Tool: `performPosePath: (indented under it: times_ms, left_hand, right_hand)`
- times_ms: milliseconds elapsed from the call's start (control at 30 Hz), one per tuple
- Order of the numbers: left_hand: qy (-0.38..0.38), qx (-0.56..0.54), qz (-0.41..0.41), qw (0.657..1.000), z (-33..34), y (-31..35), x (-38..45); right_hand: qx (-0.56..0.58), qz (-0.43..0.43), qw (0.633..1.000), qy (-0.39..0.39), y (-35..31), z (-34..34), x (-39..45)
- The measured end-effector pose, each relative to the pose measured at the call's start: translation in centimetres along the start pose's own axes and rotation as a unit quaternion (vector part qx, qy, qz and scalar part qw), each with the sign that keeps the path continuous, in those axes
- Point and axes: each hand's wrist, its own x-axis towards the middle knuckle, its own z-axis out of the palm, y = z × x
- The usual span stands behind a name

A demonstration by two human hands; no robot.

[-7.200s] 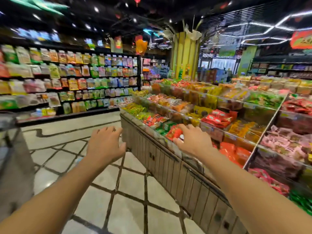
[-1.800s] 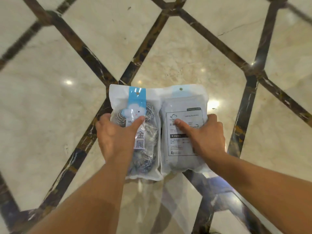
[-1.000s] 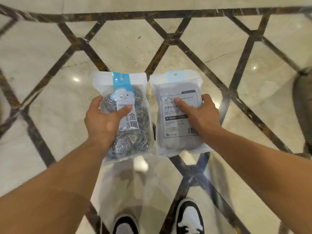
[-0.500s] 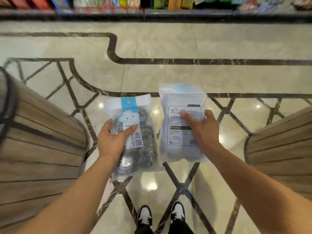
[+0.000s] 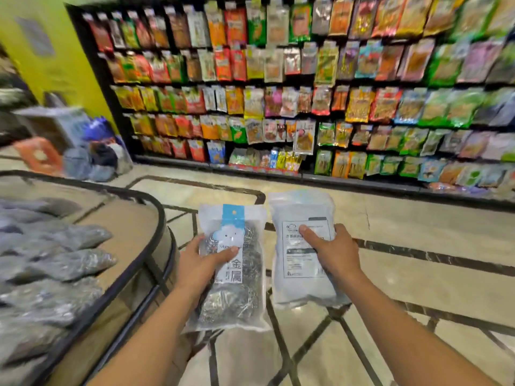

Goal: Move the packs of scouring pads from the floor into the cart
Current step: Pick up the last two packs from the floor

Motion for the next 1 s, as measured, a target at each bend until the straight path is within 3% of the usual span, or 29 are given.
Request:
performPosePath:
  times_ms: [200,400,633,1000]
  left_hand:
    - [0.118,-0.024,0.017,0.993,-6.7,3.5,-3.3]
    - [0.263,-0.059,0.007,0.963,-13.8,3.5,-10.2]
    - [0.445,-0.04,0.009,0.895,-20.9,2.4,-23.2]
    - [0.613,-0.115,0.014,0.782,-32.4,-1.6,-47.2]
  right_hand:
    - [0.008,-0.089,0.989,-0.119,-7.5,3.8,-0.2]
    - [-0.004,-0.142,0.958,-0.25,-10.6,9.4,-4.0]
    - [0.016,-0.201,0.89,-0.409,-12.8,15.3,-14.0]
    - [0.032,-0.218,0.773,-0.595,-14.9,21.9,-38.7]
